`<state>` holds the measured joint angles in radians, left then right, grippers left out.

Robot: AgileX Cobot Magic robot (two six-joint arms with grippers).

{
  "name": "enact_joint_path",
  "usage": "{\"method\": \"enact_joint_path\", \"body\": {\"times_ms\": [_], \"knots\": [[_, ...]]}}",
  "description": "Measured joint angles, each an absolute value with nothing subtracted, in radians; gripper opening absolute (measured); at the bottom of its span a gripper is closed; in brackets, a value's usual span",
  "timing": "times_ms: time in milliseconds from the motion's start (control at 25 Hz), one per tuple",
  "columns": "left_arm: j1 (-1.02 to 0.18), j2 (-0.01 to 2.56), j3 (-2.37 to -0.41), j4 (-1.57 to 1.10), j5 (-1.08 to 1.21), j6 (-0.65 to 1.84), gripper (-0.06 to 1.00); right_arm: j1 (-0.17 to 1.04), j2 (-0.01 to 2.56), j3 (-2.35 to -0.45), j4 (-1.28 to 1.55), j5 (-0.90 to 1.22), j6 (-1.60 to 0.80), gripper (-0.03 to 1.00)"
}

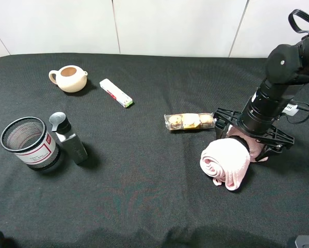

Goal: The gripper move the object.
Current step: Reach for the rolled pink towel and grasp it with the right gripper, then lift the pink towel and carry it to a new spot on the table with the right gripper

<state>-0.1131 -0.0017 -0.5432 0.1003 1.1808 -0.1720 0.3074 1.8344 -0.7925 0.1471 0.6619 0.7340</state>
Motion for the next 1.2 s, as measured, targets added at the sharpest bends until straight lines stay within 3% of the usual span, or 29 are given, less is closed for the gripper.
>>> {"method": "enact_joint_path", "body": {"times_ms": [120,280,600,1200], "knots": [[-0.113,-0.002,-0.543,0.1,1.181,-0.172,0.83,0.307,1.834,-0.793,0.147,0.662,0.734,0.68],[-0.113,-0.002,-0.543,0.1,1.181,-0.172,0.83,0.307,1.834,-0.791,0.148,0.662,0.734,0.55],[-0.113,-0.002,-0.543,0.1,1.181,-0.172,0.83,0.307,1.834,-0.791,0.154,0.667,0.726,0.4],[-0.113,-0.002,-0.543,0.1,1.181,-0.172,0.83,0.307,1.834,-0.791,0.144,0.672,0.726,0.4]]}}
